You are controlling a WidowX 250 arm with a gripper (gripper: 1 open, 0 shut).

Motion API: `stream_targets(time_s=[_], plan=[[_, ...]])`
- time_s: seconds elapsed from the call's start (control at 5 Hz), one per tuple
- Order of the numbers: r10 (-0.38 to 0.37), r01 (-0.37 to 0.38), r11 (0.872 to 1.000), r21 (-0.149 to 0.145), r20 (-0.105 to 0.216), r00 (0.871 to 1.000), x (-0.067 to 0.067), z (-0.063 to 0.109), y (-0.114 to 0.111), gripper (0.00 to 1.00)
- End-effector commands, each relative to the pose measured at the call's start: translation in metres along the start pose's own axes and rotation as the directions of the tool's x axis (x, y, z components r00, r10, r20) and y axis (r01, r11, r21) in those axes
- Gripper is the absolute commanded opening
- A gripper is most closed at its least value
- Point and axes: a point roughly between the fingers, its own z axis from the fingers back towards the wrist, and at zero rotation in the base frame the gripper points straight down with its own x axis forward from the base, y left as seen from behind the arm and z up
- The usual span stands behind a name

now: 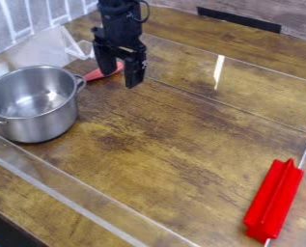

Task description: Move the pink spoon to the right side of the table

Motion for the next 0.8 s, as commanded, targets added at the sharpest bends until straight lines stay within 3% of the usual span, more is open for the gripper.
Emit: stream_targets(time_s=[0.0,0.4,0.6], plan=[[-0.082,0.079,0.996,0.039,0.081,0.993,0.005,0.021,0.024,1.0],[-0.106,0.104,0.994,0.031,0.097,0.99,0.006,0.022,0.041,1.0],[-0.153,0.153,0.988,0.011,0.103,0.983,0.006,0.006,0.037,1.0]])
